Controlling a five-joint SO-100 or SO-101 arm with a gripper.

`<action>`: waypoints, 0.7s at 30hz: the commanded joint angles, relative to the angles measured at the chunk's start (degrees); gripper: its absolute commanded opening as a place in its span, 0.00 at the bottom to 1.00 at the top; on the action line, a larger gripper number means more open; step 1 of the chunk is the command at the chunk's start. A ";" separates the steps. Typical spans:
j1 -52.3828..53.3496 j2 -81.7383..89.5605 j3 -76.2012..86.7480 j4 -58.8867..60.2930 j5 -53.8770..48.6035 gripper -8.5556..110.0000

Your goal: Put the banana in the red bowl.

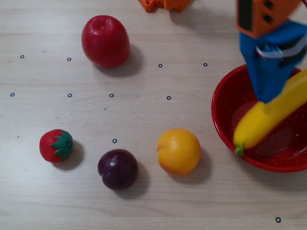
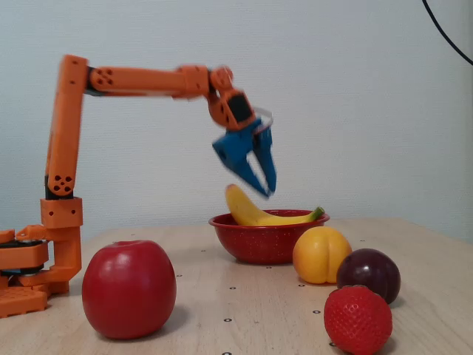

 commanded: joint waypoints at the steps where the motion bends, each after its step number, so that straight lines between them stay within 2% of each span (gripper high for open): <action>1: -2.29 9.67 2.46 -3.43 -0.70 0.07; 21: -19.16 63.63 65.83 -22.24 1.05 0.07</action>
